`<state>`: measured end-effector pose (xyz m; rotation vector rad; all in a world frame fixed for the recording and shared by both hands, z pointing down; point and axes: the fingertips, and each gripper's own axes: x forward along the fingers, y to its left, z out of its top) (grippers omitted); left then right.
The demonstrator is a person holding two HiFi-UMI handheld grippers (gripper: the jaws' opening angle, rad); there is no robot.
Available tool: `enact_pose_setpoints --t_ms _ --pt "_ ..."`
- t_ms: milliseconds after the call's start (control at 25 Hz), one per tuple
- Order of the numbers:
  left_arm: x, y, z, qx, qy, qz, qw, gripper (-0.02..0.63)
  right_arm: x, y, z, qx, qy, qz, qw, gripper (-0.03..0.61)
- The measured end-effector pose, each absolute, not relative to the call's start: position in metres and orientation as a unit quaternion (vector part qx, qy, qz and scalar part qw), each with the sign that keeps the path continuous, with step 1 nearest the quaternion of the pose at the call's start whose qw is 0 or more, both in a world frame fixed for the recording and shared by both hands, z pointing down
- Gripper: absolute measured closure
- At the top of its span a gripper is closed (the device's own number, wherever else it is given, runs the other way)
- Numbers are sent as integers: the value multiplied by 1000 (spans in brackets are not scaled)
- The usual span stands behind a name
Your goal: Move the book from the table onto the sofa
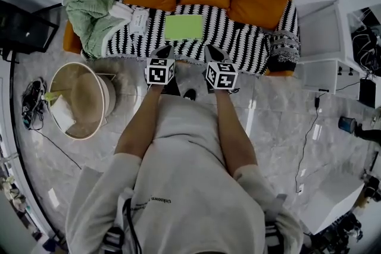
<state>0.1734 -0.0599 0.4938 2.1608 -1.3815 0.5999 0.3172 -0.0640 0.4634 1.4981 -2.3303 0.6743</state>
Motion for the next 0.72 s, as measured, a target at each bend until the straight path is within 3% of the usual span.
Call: enact_pose_setpoints --t_ms 720 --pt "179 -25 500 798 -509 222 236 604 323 -37 480 526 -799 249 153 572"
